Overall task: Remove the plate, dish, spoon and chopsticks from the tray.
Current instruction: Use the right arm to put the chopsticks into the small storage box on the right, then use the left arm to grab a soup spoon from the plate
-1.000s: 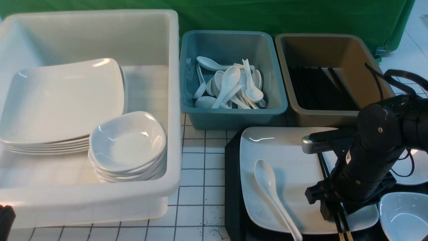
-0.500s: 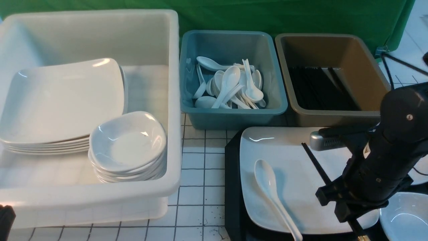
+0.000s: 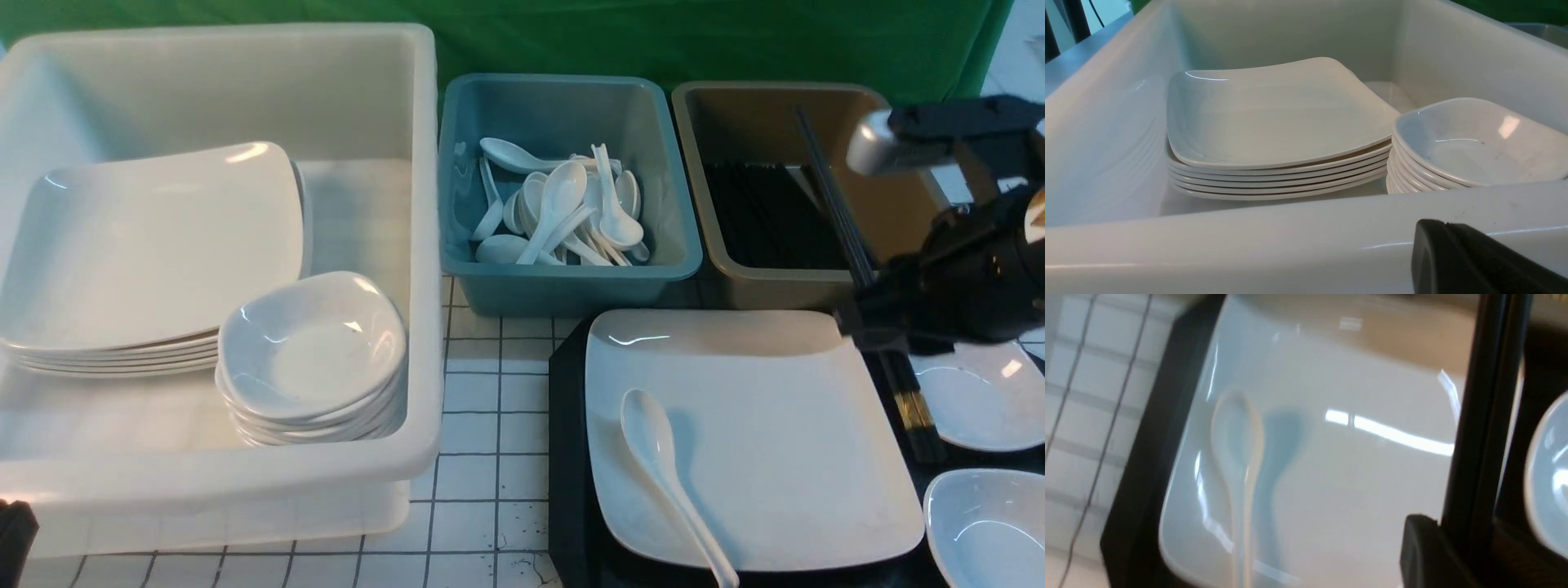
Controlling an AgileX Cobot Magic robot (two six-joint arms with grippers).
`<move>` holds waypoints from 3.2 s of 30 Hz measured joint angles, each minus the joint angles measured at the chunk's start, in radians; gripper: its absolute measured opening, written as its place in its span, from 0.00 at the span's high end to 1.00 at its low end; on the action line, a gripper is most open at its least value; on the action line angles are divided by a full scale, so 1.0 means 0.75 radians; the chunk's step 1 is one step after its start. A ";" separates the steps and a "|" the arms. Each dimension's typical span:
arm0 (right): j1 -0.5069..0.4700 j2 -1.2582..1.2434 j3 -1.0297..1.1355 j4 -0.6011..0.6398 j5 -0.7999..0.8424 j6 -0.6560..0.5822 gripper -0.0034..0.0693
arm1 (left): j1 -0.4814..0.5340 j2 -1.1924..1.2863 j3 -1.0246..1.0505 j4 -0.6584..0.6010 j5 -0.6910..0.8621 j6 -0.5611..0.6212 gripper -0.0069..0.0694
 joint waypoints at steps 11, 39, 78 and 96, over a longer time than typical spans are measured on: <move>-0.209 0.415 -0.338 -0.008 -0.410 0.019 0.78 | 0.000 0.000 0.000 -0.007 0.000 -0.001 0.88; -0.230 0.760 -0.423 -0.008 -0.761 0.129 0.60 | 0.000 0.000 0.000 -0.007 0.000 0.000 0.88; -0.231 -0.613 0.096 -0.008 0.388 -0.166 0.91 | 0.000 0.000 0.000 0.000 0.000 0.000 0.88; -0.231 -1.543 0.580 -0.008 0.132 -0.102 0.90 | 0.000 0.000 0.000 0.063 0.000 0.000 0.88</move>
